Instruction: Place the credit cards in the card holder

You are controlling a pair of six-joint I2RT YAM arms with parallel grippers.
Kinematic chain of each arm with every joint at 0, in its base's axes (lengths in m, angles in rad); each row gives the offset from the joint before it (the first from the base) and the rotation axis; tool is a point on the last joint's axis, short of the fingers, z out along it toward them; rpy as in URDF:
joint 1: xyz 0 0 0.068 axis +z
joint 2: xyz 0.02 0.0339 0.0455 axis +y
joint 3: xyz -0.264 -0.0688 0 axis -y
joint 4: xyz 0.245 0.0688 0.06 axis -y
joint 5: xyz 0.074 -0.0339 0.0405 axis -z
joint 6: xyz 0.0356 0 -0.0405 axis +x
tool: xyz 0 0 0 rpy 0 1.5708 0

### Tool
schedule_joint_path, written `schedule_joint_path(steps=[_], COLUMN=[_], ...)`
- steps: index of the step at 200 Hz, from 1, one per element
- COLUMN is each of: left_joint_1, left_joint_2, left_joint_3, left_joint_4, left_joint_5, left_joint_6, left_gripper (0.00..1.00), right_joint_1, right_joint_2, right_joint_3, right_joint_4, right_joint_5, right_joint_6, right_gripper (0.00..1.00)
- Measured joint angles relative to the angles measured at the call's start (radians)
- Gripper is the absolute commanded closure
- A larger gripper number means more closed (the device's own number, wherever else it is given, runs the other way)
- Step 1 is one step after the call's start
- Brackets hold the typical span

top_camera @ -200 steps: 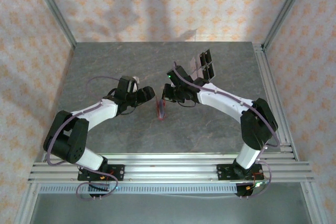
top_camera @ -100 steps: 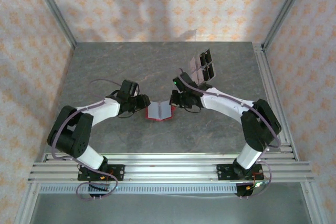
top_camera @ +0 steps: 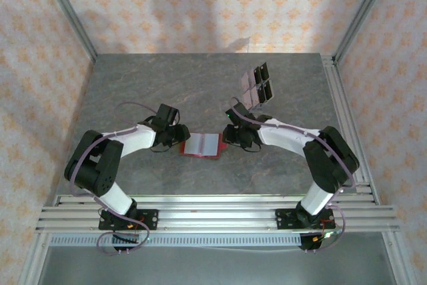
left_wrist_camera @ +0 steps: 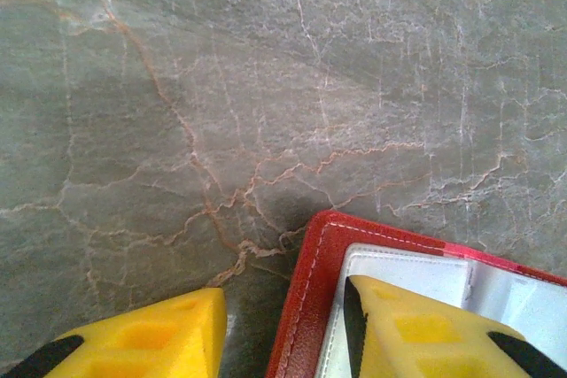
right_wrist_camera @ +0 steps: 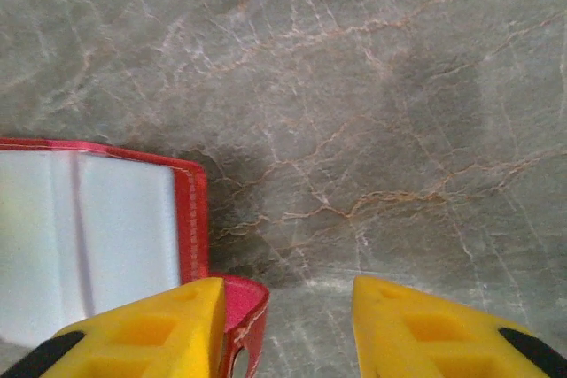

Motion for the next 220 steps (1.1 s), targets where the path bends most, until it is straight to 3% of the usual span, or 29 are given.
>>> schedule_joint_path(steps=[56,113,162,220], left_joint_1=[-0.043,-0.067,-0.068,-0.074], left_joint_2=[-0.036,-0.101,-0.205,-0.241], left_joint_3=[-0.024,-0.071,-0.073,-0.023], left_joint_4=[-0.023,-0.055,-0.116,-0.154], left_joint_5=[-0.035,-0.081,-0.130,-0.130], left_joint_6=[-0.005,-0.032,-0.027,-0.004], left_gripper=[0.59,0.57,0.42,0.39], right_joint_1=[0.024,0.132,0.112,0.093], right_joint_2=[-0.129,0.045,0.111,0.113], right_joint_3=[0.032,0.067,-0.042,-0.068], right_joint_4=[0.006,0.148,0.204,0.278], right_joint_5=[-0.040,-0.155,-0.156,-0.164], right_joint_6=[0.016,0.072,0.095,0.111], right_gripper=[0.60,0.66,0.70,0.71])
